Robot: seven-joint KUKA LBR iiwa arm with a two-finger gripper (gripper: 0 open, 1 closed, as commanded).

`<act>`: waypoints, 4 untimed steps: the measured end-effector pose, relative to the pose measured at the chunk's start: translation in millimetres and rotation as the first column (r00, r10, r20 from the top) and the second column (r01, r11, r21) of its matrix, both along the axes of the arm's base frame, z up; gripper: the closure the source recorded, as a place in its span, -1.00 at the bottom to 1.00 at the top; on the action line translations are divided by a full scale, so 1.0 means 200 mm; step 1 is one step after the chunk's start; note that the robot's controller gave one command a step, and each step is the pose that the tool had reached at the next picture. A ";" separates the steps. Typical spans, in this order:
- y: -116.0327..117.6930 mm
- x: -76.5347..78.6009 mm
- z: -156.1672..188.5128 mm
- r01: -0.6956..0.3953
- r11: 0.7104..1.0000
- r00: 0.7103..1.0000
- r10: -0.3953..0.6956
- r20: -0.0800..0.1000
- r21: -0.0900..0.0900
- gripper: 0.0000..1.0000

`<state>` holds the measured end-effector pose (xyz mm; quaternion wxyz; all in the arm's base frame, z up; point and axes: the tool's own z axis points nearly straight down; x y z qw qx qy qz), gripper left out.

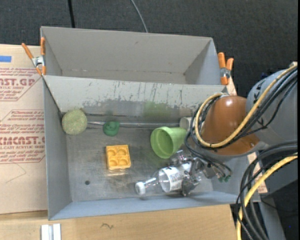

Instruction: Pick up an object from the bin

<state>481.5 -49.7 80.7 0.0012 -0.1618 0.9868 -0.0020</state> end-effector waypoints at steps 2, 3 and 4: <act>0.01 -0.01 0.17 0.000 1.000 1.000 0.000 -0.006 0.004 1.00; 0.01 -0.01 0.24 0.000 1.000 1.000 0.000 -0.003 0.004 1.00; 0.01 -0.01 0.31 -0.001 1.000 1.000 0.001 -0.009 0.004 1.00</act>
Offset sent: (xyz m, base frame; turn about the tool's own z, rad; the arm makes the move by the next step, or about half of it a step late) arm 0.0002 0.0001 0.0043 0.0000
